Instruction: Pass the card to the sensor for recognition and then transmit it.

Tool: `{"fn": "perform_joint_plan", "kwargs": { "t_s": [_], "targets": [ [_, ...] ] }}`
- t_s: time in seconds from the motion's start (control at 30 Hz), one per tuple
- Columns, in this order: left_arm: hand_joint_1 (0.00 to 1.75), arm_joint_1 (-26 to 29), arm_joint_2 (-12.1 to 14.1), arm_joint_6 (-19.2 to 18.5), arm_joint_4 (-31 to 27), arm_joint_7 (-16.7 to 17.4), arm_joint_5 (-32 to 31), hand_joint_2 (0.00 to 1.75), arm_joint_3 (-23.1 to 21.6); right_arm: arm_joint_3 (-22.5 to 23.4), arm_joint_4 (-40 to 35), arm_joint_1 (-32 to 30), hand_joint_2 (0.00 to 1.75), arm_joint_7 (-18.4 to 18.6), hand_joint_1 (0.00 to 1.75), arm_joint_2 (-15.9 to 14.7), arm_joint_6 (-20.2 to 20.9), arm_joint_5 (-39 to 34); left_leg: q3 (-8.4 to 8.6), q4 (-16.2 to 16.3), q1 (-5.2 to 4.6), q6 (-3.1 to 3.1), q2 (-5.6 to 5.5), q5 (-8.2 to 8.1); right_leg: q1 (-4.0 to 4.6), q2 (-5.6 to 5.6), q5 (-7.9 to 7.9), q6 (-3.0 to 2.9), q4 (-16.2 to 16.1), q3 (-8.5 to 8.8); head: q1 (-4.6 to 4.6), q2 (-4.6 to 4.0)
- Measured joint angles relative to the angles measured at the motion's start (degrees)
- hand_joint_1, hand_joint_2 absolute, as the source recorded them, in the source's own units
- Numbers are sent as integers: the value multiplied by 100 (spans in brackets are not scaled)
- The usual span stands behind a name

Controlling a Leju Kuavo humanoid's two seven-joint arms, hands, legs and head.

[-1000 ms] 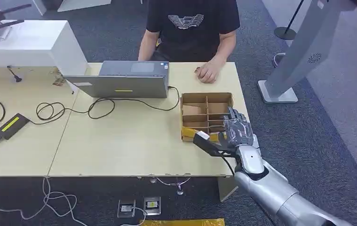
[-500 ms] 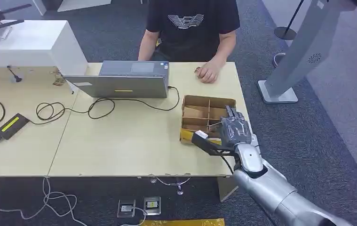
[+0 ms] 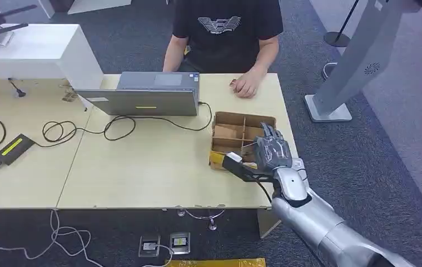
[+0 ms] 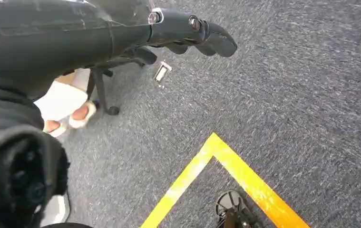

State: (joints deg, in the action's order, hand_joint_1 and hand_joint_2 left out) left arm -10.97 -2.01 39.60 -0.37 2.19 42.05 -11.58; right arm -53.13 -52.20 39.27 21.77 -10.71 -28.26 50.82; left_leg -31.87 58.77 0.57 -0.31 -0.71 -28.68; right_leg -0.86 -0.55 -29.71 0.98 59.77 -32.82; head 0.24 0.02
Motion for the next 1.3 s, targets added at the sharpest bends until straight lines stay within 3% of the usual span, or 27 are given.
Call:
{"fn": "perform_joint_plan", "kwargs": {
  "t_s": [0.27,0.6,1.3],
  "targets": [
    [0,17,11,0,0,0,39,0,216,0,127,465,175,78,175,158,-649,533,0,1,-1,1,0,3,-1,-2,2,0,1,0,0,-2],
    [0,45,20,0,0,-2,13,0,402,57,-327,901,175,428,175,166,-595,1143,1,1,-1,0,0,4,0,-1,2,0,1,-1,0,0],
    [0,189,20,0,0,-44,114,0,835,98,-365,1006,175,168,175,363,-664,1235,-1,0,0,0,-2,4,0,-2,1,0,1,-1,0,-2]
  ]
}}
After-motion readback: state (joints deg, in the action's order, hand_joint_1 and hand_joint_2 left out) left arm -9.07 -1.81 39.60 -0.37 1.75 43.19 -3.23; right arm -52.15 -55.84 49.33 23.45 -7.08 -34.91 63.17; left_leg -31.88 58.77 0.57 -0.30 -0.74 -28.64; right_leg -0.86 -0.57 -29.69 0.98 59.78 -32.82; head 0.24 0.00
